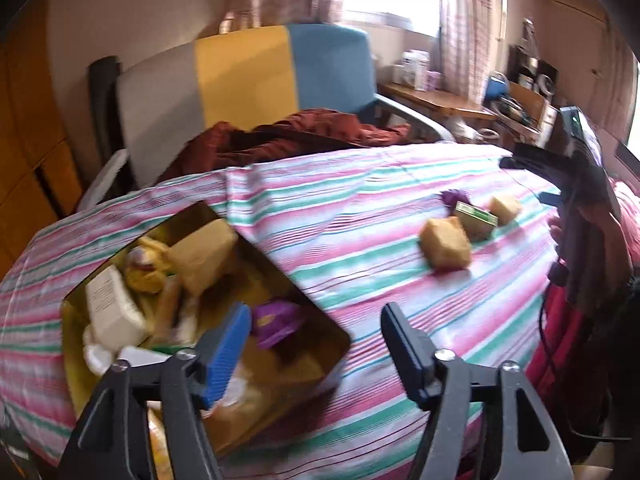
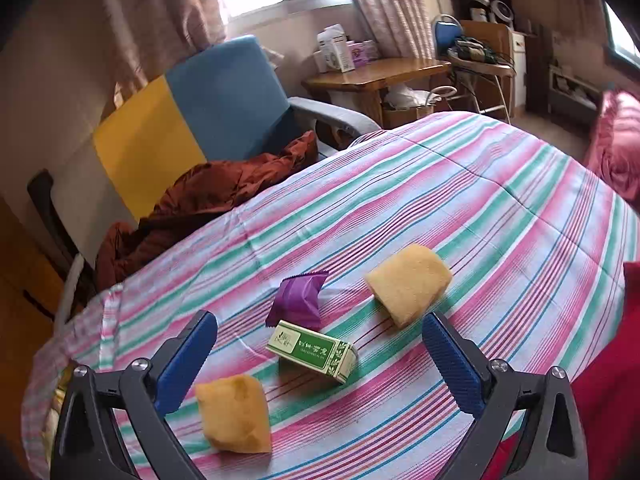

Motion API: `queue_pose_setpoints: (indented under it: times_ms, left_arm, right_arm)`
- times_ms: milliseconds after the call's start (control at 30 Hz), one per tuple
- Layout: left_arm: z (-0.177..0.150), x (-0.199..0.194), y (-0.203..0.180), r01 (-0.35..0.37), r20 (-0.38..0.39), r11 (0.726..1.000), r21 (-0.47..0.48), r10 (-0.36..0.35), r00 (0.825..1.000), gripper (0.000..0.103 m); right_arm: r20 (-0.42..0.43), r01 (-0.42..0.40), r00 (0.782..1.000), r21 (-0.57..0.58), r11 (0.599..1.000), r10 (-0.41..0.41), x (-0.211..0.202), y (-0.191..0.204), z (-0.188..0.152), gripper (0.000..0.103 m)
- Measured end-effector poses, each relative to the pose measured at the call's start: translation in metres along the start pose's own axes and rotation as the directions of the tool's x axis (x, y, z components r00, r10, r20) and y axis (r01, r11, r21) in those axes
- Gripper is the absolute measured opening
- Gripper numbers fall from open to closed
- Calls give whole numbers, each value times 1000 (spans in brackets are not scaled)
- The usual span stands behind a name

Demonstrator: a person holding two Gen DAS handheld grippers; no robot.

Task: Organize objects
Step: 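Move both grippers back toward the remaining sponges, green box and purple packet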

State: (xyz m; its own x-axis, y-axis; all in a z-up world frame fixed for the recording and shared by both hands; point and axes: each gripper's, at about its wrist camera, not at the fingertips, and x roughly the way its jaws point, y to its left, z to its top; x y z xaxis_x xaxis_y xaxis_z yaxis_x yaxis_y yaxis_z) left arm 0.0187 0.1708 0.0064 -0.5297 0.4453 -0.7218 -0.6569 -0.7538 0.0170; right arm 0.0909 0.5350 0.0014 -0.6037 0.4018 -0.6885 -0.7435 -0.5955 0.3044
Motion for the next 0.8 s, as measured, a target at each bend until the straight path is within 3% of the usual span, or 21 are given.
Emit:
queue_pose_setpoints:
  times_ms: [267,367,533,800]
  left_arm:
    - [21,31,-36,108,-48,993,40,-106,993,71]
    - [27,43,-52,140,-64,989,52,-137,988,71]
    - [38,67,-81,208,-100,975,78,-200,975,71]
    - [55,107,-111,272,-145,961,49,-263,954,73]
  right_arm:
    - [37,-95,995,178,979,89,-5,-27,6,103]
    - [60,-159,987,277,948,148,-7,-43,7,103]
    - [68,-199,980,405,892,188,-2,-65,6,103]
    - [7,-208,975,355,911,220,9,-49,6,103]
